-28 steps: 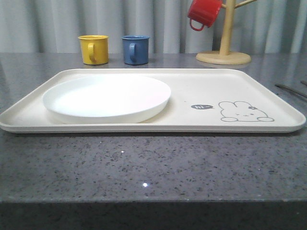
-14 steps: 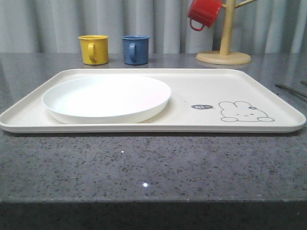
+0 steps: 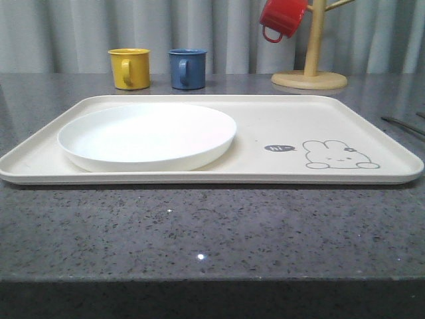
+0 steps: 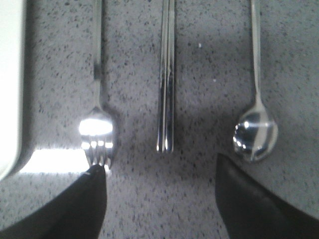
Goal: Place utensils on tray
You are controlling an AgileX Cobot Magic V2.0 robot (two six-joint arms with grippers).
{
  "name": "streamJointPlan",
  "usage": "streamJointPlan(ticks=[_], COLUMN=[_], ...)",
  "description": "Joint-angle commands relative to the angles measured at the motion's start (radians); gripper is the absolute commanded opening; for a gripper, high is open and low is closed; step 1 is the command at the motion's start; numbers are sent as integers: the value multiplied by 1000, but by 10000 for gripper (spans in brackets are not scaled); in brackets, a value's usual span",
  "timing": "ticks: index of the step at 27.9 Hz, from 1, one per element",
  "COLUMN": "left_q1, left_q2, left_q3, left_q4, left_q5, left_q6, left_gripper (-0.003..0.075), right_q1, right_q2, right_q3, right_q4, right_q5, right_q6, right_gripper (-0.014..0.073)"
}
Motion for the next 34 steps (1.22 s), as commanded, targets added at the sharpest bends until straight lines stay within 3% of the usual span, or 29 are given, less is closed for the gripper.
streamJointPlan(ticks=[1, 8, 14, 26, 34], left_q1=[-8, -8, -8, -8, -8], left_q2=[1, 1, 1, 1, 1], left_q3=[-24, -24, -24, -24, -24], left_q4=[4, 4, 4, 4, 4], left_q5=[-61, -61, -61, -61, -61], left_q6=[-12, -12, -12, -12, -12], left_gripper=[388, 388, 388, 388, 388], right_q1=[-7, -6, 39, 52, 52], right_q2=[58, 177, 249, 328, 342], right_q3=[-72, -125, -131, -131, -131], right_q4=[53, 168, 167, 161, 161], right_q5=[-16, -33, -72, -143, -146], right_q6=[-50, -109, -116, -116, -116], right_gripper=[497, 493, 432, 429, 275])
